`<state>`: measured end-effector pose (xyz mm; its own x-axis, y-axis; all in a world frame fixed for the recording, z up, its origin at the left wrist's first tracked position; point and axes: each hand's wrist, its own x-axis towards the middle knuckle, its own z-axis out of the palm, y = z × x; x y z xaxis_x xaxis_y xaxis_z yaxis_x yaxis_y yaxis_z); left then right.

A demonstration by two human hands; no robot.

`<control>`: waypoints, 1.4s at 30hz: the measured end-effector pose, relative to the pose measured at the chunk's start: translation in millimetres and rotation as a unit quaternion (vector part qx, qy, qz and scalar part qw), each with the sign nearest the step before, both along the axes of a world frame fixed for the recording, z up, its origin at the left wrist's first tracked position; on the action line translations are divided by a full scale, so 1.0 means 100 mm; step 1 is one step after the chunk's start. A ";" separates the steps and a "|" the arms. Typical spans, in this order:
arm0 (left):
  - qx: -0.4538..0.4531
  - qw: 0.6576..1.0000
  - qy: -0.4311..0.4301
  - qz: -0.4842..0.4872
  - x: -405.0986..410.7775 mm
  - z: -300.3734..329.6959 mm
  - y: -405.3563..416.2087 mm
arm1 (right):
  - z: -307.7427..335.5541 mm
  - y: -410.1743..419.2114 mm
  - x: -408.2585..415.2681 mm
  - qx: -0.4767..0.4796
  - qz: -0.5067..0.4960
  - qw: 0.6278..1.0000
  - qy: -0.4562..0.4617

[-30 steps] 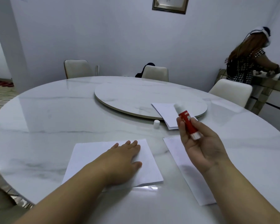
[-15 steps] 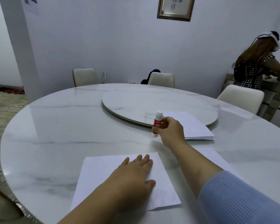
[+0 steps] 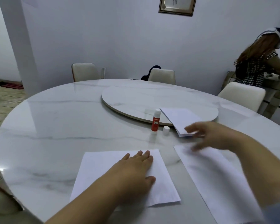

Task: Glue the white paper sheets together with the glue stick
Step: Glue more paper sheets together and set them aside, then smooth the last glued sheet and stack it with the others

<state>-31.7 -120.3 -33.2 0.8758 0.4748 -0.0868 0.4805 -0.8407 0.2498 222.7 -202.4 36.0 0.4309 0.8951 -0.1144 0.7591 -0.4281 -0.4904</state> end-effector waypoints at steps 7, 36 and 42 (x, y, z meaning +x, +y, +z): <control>-0.024 1.000 -0.010 -0.012 0.17 0.05 -0.11 | -0.24 -0.68 0.12 -0.115 -0.008 0.988 -0.102; -0.320 0.773 -0.524 0.155 -0.72 0.52 -0.28 | 0.01 -0.71 -1.08 0.393 -0.022 0.790 0.469; -0.246 0.874 -0.353 0.227 -0.95 0.36 0.14 | -0.33 -0.64 -1.14 0.299 -0.071 0.894 0.325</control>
